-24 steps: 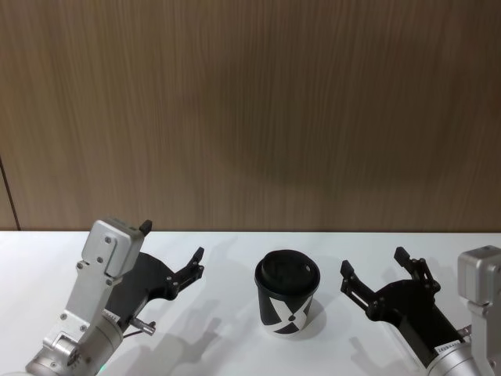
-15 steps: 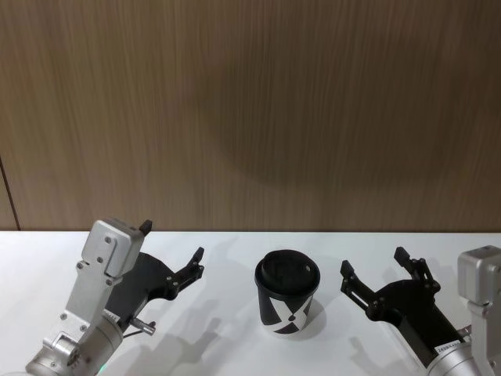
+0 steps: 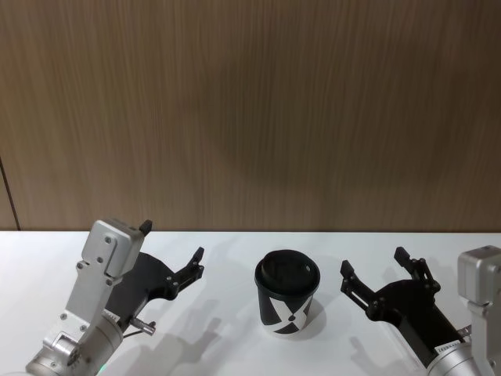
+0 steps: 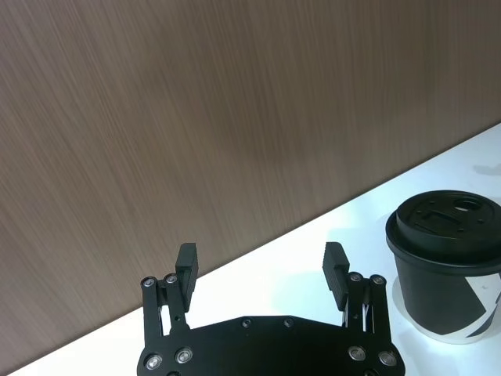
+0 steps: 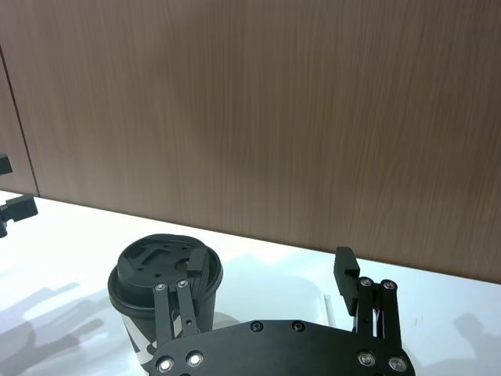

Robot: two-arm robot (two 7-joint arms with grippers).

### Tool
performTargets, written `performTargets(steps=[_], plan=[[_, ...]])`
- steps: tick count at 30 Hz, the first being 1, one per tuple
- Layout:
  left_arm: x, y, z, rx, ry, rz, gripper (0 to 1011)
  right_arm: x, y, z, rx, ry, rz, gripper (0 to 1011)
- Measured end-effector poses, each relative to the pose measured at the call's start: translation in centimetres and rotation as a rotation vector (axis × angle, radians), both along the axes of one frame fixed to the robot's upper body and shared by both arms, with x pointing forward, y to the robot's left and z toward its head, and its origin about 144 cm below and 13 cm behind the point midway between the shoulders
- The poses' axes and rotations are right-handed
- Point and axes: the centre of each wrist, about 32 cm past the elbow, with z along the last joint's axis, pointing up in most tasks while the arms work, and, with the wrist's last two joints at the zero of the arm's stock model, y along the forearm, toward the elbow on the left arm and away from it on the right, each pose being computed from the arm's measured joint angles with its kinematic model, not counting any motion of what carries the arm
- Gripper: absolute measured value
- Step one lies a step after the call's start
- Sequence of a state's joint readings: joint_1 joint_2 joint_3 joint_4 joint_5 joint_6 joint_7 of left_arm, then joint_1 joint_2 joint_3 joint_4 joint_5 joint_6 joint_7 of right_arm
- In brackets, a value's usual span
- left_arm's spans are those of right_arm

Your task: Pick up the straw with one hand, pass it to the other hand, and insert it into the cup.

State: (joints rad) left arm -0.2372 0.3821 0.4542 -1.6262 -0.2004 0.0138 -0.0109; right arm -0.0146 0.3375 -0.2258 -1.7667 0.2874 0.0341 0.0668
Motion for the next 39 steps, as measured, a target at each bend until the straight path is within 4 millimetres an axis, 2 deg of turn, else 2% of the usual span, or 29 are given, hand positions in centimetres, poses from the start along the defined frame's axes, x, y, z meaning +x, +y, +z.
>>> performTargets(steps=[39], plan=[[0.0,0.0,0.0,0.0,0.0,0.0,1003,-0.16,-0.36,-0.07,-0.021,0.014,0.001,1001]])
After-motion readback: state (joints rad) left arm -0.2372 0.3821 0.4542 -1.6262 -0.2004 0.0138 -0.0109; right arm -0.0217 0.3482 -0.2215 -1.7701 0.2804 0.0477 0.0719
